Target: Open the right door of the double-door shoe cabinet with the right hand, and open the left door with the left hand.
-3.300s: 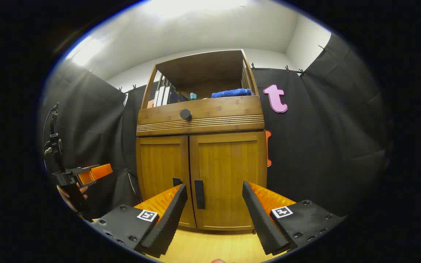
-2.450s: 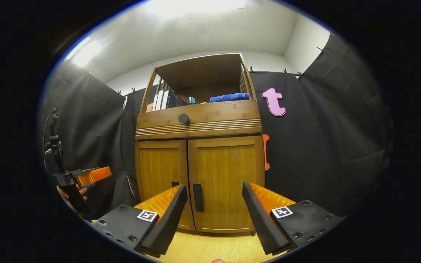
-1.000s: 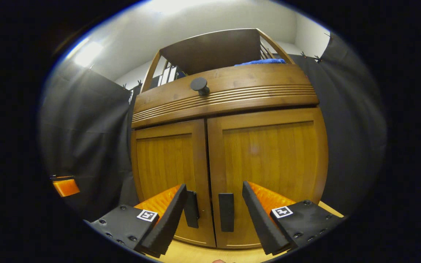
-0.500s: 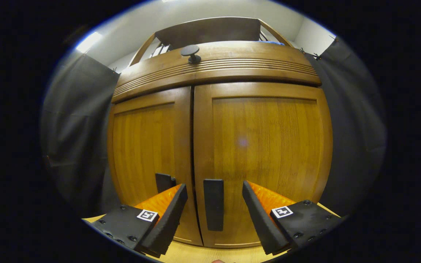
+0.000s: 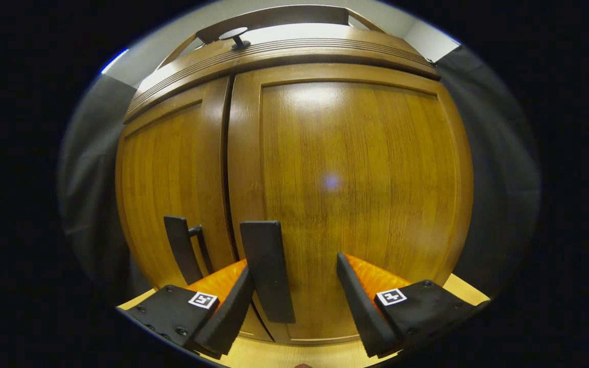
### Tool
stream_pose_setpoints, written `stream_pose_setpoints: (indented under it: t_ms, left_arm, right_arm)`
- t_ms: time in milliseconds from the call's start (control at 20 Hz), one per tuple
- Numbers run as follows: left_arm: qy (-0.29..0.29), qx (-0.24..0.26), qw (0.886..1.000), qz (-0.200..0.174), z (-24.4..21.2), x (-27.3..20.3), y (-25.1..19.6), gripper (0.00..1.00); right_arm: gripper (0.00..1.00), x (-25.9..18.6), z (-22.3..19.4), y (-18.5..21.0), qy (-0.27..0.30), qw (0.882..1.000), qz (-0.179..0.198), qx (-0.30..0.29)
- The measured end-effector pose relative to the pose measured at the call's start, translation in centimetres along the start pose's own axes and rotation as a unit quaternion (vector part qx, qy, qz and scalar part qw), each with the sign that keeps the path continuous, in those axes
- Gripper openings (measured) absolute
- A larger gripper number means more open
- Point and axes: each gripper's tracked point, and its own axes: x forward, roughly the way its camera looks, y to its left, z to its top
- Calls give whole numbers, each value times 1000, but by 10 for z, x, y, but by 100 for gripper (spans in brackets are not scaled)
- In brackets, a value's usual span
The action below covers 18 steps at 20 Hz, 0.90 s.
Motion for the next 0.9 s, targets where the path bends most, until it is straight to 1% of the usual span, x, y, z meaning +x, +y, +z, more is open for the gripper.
stream_pose_setpoints:
  t_ms: [50,100,150,200,250,300,350,400,450,500,550,600,700,850,900]
  left_arm:
    - [-1,1,1000,1,0,1,0,94]
    - [-3,2,1000,1,1,1,0,94]
    - [-5,2,1000,0,2,3,-1,94]
    - [-10,2,1000,-1,3,3,-1,94]
    - [-13,0,1000,-1,4,5,-1,94]
    - [-14,-3,1000,0,3,6,-1,92]
    - [-13,-9,1000,1,2,6,-2,94]
    - [-12,-13,1000,1,2,6,-3,94]
    - [-10,-13,1000,2,1,6,-4,94]
    - [-9,-12,1000,4,2,6,-3,94]
    - [-10,-11,1000,5,2,5,-2,94]
    - [-11,-11,1000,5,2,6,-2,94]
    - [-10,-10,1000,9,2,3,0,94]
    - [-17,-5,1000,17,7,1,4,94]
    - [-20,-3,1000,18,8,1,4,92]
  right_arm:
    - [94,2,0,-1,0,1000,-6,-17]
    - [100,1,1,0,-1,999,-7,-33]
    - [98,1,0,0,1,999,-8,-46]
    - [89,0,0,-1,0,999,-9,-52]
    - [87,-2,1,1,-1,999,-8,-52]
    - [93,-2,0,2,-1,999,-5,-50]
    - [93,-2,0,1,1,999,-5,-45]
    - [82,-1,-2,4,6,999,3,-37]
    - [84,0,-2,7,6,999,10,-33]
    - [76,1,-3,12,8,999,19,-30]
    - [67,0,-4,23,13,999,45,-20]
    - [59,3,-9,22,18,999,49,-17]
    - [43,-1,-6,23,20,998,57,-12]
    - [27,0,-8,23,24,998,64,-15]
    - [27,-1,-8,22,22,997,67,-19]
